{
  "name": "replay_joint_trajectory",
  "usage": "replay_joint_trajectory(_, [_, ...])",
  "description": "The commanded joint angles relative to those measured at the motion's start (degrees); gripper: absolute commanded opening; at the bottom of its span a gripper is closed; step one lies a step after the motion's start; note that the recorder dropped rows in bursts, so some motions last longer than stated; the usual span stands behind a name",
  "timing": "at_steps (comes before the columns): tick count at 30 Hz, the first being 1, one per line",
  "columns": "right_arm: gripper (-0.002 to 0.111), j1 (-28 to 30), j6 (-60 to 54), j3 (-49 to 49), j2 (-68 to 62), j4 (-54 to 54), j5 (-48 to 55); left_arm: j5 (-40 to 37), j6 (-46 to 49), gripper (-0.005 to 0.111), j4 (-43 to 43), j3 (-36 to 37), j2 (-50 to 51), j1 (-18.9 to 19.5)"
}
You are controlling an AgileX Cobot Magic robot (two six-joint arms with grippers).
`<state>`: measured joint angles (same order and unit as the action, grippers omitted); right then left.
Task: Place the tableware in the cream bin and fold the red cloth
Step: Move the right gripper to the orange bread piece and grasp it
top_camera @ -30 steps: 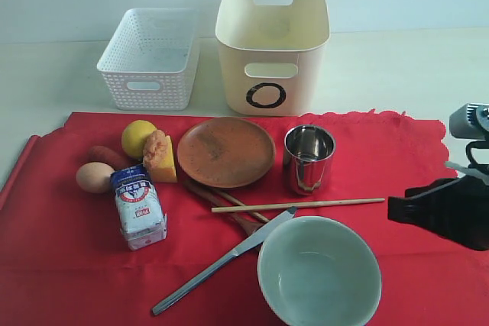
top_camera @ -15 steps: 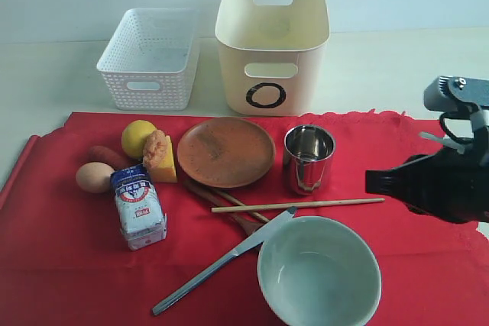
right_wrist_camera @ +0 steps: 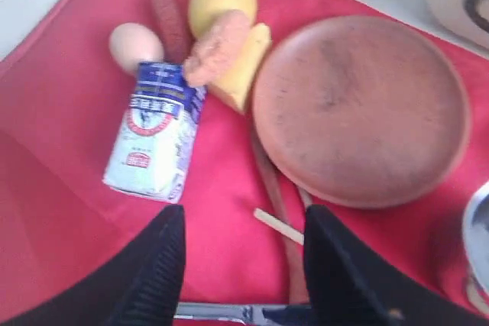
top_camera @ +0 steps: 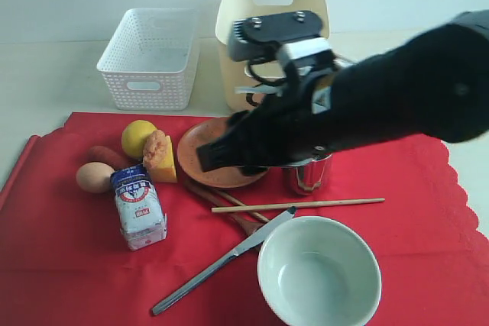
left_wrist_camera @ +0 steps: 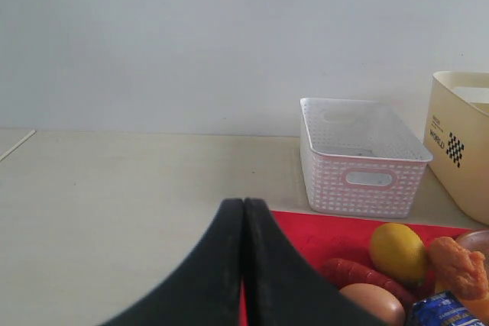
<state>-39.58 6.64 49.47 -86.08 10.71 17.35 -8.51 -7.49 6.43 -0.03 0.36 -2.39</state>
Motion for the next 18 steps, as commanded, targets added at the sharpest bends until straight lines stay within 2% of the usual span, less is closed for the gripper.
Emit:
replay_joint_trajectory(1, [0.052, -3.47, -4.73, 9.16, -8.14, -0.26, 3.59, 0.26, -0.16, 0.001, -0.06, 0.03, -0.36, 0.12])
replay_joint_trajectory(5, [0.058, -4.1, -6.64, 15.32, -15.49, -1.12, 3.79, 0.26, -0.16, 0.001, -0.06, 0.03, -0.36, 0.12])
replay_joint_trajectory(9, [0.071, -4.1, -6.64, 20.77, -21.6, -6.61, 0.83, 0.26, -0.02, 0.001, -0.06, 0.03, -0.36, 0.12])
replay_joint_trajectory(12, [0.078, -4.1, -6.64, 24.18, -25.21, -6.61, 0.43, 0.26, -0.02, 0.001, -0.06, 0.03, -0.36, 0.12])
replay_joint_trajectory(18, [0.08, -3.02, -6.64, 30.27, -31.43, -8.42, -1.4, 0.26, -0.17, 0.001, -0.06, 0.03, -0.36, 0.12])
